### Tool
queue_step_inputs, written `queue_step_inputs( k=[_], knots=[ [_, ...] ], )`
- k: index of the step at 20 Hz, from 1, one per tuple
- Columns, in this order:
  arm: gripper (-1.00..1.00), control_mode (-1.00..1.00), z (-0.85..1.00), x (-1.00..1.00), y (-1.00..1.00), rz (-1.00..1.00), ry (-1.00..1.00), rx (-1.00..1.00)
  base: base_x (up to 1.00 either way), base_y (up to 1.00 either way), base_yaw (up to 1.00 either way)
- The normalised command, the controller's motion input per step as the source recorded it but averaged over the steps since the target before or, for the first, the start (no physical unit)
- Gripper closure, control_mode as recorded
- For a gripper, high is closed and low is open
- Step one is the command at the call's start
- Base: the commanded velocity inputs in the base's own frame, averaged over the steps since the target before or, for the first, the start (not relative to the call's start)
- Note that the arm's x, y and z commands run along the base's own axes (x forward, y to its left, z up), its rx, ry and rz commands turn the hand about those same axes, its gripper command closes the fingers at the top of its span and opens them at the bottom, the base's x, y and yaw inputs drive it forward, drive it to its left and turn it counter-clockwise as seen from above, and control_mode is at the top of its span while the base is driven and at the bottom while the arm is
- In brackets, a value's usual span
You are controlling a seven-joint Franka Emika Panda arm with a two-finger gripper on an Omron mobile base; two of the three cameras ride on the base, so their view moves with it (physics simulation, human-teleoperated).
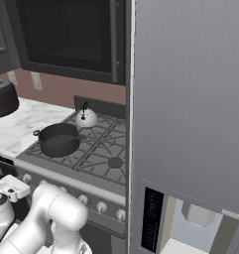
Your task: Pick the kettle from the cabinet and place it on a stove burner. Then pick the pot from the counter and place it on another stove burner. Finally, turn both burners on.
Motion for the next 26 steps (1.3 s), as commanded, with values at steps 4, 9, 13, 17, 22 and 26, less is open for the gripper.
queue_step_inputs(
  k=[4, 9, 13, 17, 22, 26],
  knots=[
    [1.0, -1.0, 0.0, 0.04, 0.0, 0.0, 0.0, 0.0, 0.0, 0.0, 0.0],
    [1.0, -1.0, 0.01, 0.0, 0.0, 0.0, 0.03, -0.04, 0.0, 0.0, 0.0],
    [1.0, -1.0, 0.0, 0.0, 0.0, 0.0, 0.06, -0.2, 0.0, 0.0, 0.0],
    [1.0, -1.0, 0.01, 0.0, 0.0, 0.0, 0.08, -0.19, 0.0, 0.0, 0.0],
    [1.0, -1.0, 0.01, 0.0, 0.0, 0.0, 0.08, -0.19, 0.0, 0.0, 0.0],
    [1.0, -1.0, 0.0, 0.0, 0.0, 0.0, 0.09, -0.18, 0.0, 0.0, 0.0]
  ],
)
